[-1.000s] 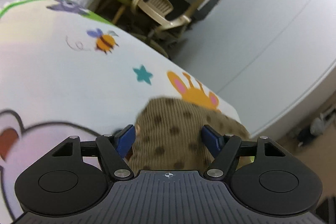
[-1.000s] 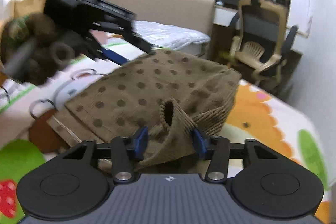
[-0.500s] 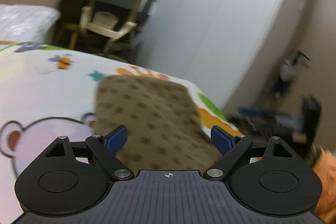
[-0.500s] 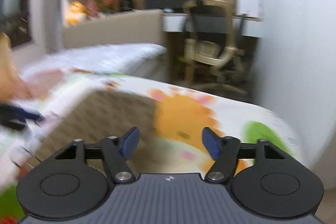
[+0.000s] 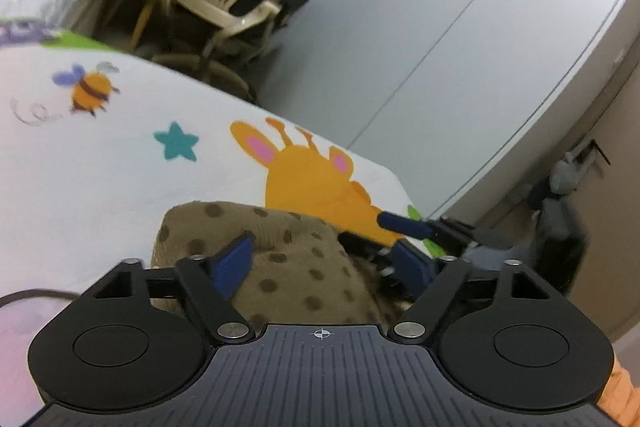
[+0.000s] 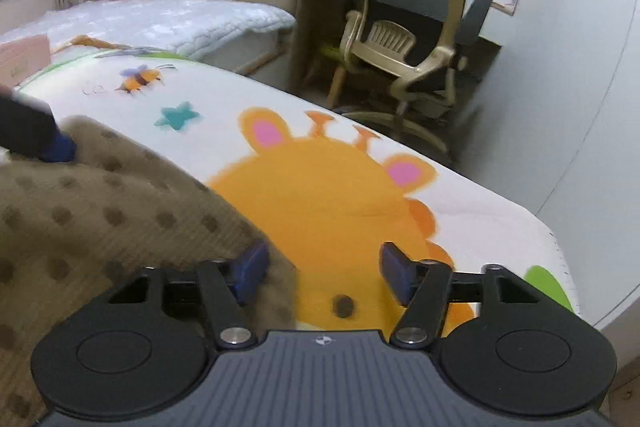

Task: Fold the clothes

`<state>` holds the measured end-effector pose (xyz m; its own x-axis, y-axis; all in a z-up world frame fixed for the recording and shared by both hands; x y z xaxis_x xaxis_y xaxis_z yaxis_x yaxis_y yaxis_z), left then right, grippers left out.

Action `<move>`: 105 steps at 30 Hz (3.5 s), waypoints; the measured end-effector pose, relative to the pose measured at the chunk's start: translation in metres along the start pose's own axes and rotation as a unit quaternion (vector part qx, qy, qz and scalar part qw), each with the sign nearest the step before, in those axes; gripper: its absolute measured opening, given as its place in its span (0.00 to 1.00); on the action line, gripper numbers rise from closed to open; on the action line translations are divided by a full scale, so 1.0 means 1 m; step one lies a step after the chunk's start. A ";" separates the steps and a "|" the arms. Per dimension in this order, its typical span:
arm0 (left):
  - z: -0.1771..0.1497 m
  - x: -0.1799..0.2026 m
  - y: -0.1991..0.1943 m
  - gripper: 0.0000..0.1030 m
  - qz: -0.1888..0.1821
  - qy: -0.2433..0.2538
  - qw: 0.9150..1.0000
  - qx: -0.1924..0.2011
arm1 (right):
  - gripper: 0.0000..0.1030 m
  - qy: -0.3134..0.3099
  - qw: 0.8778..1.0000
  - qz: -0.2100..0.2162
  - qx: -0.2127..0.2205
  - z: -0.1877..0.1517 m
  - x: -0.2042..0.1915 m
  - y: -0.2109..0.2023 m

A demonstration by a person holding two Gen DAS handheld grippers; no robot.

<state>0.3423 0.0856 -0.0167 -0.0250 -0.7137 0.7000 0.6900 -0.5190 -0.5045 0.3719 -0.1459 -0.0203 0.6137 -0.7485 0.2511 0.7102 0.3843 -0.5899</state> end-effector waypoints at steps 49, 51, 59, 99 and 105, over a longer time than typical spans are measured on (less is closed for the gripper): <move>-0.161 0.030 -0.099 0.90 0.127 0.286 0.950 0.003 | 0.84 -0.133 0.988 0.066 0.052 -0.069 -0.089 -0.132; -0.162 0.031 -0.093 0.89 0.148 0.304 0.941 0.011 | 0.84 -0.161 0.984 0.066 0.050 -0.075 -0.110 -0.128; -0.125 0.037 -0.125 0.91 0.184 0.279 0.938 0.094 | 0.75 -0.135 0.985 0.063 0.089 -0.054 -0.102 -0.143; -0.134 0.040 -0.115 0.92 0.058 0.296 0.952 0.049 | 0.83 -0.028 0.998 0.026 0.053 -0.051 -0.058 -0.125; -0.137 0.049 -0.090 0.92 0.037 0.327 0.944 0.032 | 0.83 0.045 0.989 0.112 0.089 0.014 -0.033 -0.087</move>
<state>0.1800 0.0322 -0.0062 -0.4013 -0.8957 0.1913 0.7489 -0.4412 -0.4944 0.2949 -0.1471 0.0331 0.7343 -0.6766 0.0557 0.6149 0.6281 -0.4768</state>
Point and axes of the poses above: each gripper's, at about its wrist camera, not at the fingertips, and y roughly the way its jaws point, x to its right, z to its top, the point moved 1 cm from there along y, roughly the way its jaws point, and after that the axes turned 14 degrees about -y, right-handed, at the moved point
